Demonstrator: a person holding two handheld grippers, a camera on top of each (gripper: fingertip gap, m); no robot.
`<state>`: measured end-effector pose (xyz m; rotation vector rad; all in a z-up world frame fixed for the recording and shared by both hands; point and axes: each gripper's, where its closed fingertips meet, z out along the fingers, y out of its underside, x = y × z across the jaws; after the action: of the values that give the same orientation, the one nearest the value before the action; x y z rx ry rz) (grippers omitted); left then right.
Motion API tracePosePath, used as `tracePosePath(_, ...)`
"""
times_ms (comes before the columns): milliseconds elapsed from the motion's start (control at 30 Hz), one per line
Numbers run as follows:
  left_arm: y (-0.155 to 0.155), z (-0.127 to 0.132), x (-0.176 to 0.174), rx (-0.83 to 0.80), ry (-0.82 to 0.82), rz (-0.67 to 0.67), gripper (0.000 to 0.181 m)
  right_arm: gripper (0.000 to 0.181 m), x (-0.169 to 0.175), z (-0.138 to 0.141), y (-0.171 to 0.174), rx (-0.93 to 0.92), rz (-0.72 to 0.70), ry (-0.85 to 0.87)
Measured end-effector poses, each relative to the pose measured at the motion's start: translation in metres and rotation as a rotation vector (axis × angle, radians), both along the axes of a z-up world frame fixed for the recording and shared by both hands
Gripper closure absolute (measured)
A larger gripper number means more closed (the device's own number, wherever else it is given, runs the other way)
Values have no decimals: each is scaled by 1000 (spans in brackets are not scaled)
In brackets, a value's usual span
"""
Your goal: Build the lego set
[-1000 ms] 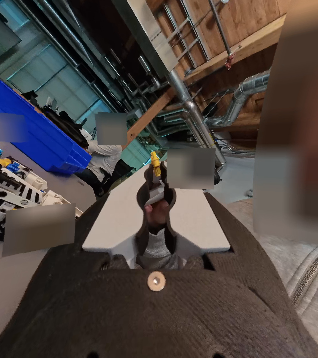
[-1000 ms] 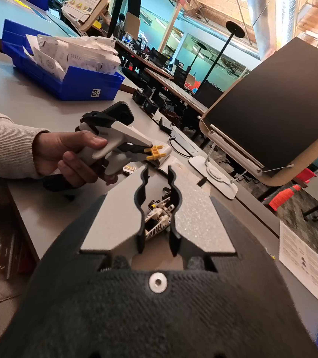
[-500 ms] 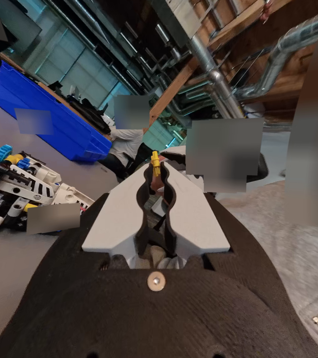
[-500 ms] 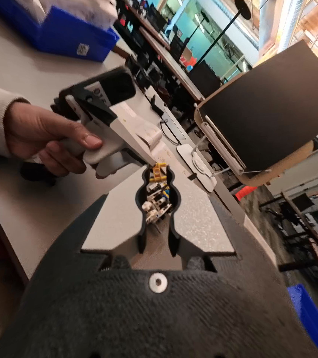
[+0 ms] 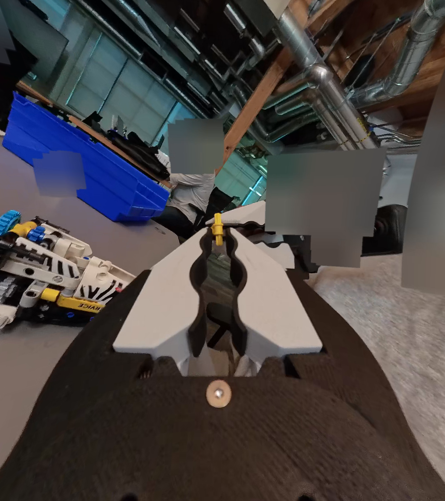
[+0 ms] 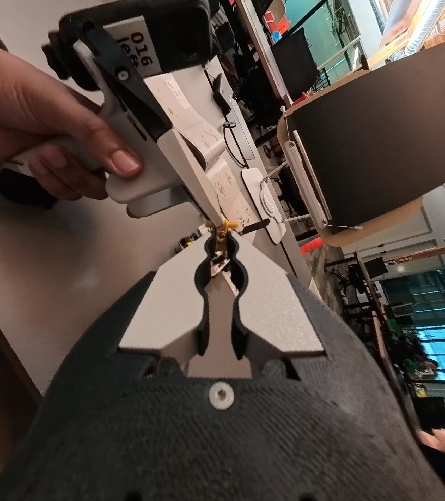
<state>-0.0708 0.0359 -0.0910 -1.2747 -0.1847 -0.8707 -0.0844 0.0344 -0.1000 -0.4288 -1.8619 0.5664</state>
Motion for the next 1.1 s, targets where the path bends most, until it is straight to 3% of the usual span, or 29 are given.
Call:
tracePosePath(200, -18, 29, 1, 179, -51, -29, 139, 176, 6, 7, -5, -201, 62, -50)
tracePosePath(367, -18, 32, 20, 208, 121, 1, 121, 176, 16, 15, -20, -384, 167, -120)
tracePosePath(667, -24, 36, 37, 263, 249, 1, 140, 176, 28, 28, -30, -798, 329, -310)
tracePosePath(900, -23, 37, 34, 254, 230, 20, 157, 176, 32, 33, -34, -953, 410, -371)
tracePosePath(1100, -22, 36, 32, 242, 220, 33, 160, 176, 30, 33, -36, -1022, 433, -393)
